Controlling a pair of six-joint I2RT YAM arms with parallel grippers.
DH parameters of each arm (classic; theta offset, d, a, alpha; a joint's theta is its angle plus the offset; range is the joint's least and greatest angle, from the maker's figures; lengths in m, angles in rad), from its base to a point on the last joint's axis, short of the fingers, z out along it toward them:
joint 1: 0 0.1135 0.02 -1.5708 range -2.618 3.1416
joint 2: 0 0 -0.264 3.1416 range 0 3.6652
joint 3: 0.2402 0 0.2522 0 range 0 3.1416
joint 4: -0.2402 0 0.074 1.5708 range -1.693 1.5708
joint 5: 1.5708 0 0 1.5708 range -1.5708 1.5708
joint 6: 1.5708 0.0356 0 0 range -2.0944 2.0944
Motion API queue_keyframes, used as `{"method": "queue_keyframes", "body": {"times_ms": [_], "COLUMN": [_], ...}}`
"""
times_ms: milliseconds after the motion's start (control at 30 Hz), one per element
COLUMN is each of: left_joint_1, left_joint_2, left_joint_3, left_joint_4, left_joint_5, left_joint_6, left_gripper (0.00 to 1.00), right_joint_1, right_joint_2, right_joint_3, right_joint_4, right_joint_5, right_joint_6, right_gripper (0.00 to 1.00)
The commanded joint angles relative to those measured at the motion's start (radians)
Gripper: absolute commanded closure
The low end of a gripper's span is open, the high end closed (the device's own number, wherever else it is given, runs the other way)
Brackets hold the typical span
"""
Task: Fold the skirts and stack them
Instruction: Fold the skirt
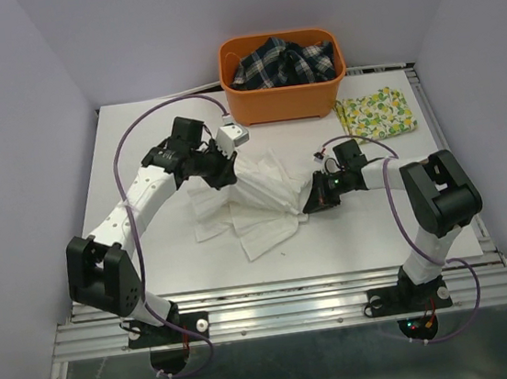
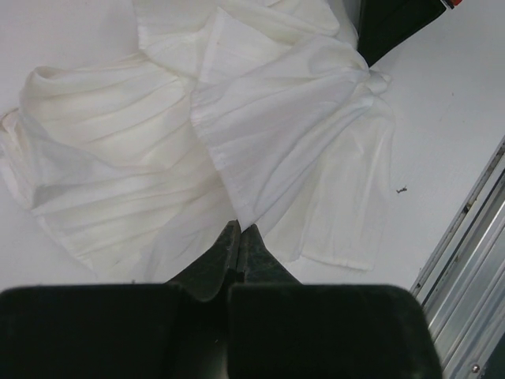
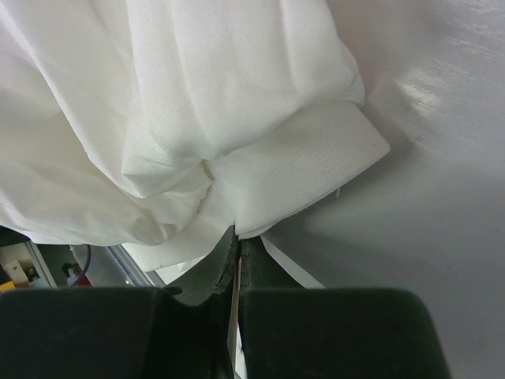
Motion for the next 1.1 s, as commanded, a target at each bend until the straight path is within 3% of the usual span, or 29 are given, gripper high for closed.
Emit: {"method": "queue_keyframes", "body": {"times_ms": [0,400,533,600,800,1067], "left_joint_1": [0.026,0.092,0.092,0.092,0.086,-0.06], "left_joint_2": [-0.027,-0.075,-0.052,-0.056,-0.128,-0.026], "left_joint_3": [0.036,-0.085,-0.122,-0.12,-0.09,-0.085], "left_joint_4": [-0.022,-0.134,-0.145,-0.133,-0.01,0.165], "left_joint_5": [0.041,0.042,0.048,0.05,0.016,-0.038], "left_joint_6": [0.011,0.157,0.186,0.18,0.073,-0.153], "left_gripper": [1.0,1.0,0.81,0.65,0.53,0.59], "right_joint_1": [0.0,0.0,0.0,0.0,0.0,0.0], "right_joint_2": [-0.017,-0.011,-0.043,-0.071,-0.126,-0.247], "right_joint_3": [-0.004,0.002,-0.022,-0.035,-0.053,-0.082], "right_joint_4": [-0.021,-0.019,0.038,0.082,0.11,0.064], "right_joint_5": [0.063,0.035,-0.026,-0.057,-0.078,-0.071], "right_joint_6": [-0.042,-0.026,0.036,0.066,0.081,0.061], "right_gripper": [0.99,0.99,0.99,0.99,0.99,0.99]}}
